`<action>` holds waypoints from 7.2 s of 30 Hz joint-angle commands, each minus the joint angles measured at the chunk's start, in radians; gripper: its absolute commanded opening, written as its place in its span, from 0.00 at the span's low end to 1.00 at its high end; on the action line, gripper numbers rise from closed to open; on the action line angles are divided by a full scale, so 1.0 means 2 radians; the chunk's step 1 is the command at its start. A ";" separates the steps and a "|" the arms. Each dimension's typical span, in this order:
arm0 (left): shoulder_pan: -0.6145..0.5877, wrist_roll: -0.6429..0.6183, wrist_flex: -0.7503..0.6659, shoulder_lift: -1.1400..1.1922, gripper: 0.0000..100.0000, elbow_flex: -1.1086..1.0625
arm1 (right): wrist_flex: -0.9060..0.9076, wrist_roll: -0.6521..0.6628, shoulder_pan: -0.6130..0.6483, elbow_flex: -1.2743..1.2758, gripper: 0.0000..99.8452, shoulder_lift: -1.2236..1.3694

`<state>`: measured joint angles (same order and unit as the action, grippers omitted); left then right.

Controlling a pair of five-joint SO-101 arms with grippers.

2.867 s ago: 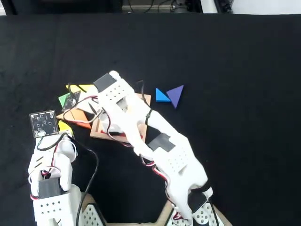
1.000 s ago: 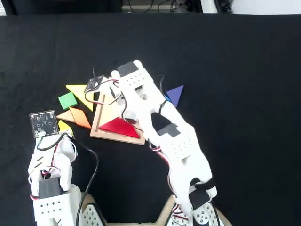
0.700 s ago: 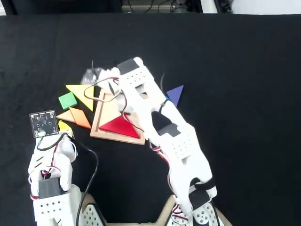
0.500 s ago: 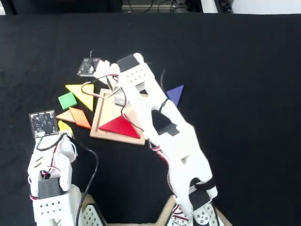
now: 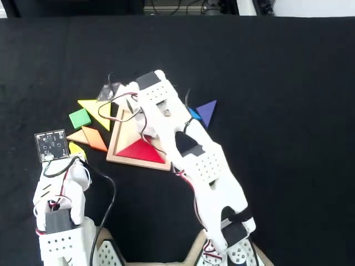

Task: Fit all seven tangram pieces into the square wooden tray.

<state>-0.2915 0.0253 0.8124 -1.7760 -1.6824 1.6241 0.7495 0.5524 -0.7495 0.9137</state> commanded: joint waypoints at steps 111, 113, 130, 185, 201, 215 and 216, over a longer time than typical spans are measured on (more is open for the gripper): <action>-0.007 -0.005 -0.021 -0.005 0.03 0.002 | -0.044 0.125 -0.063 -0.260 0.08 0.145; -0.007 -0.005 -0.021 -0.005 0.03 0.002 | -0.037 0.125 -0.054 -0.263 0.08 0.145; -0.007 -0.006 -0.021 -0.005 0.03 0.002 | 0.068 0.061 -0.027 -0.370 0.18 0.144; 0.087 0.437 0.117 0.806 0.21 0.689 | -0.512 -0.213 -0.210 0.917 0.09 -0.694; 0.072 0.315 0.076 1.106 0.21 0.883 | -0.549 -0.213 -0.218 0.933 0.09 -0.693; 0.066 0.367 0.206 1.104 0.21 0.976 | -0.549 -0.213 -0.218 0.933 0.09 -0.693; 0.059 0.379 0.209 1.104 0.21 0.980 | -0.549 -0.213 -0.218 0.933 0.09 -0.693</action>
<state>-0.1381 0.7158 1.1761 0.4733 0.1864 0.5455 0.3261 0.1274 1.1208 -0.4457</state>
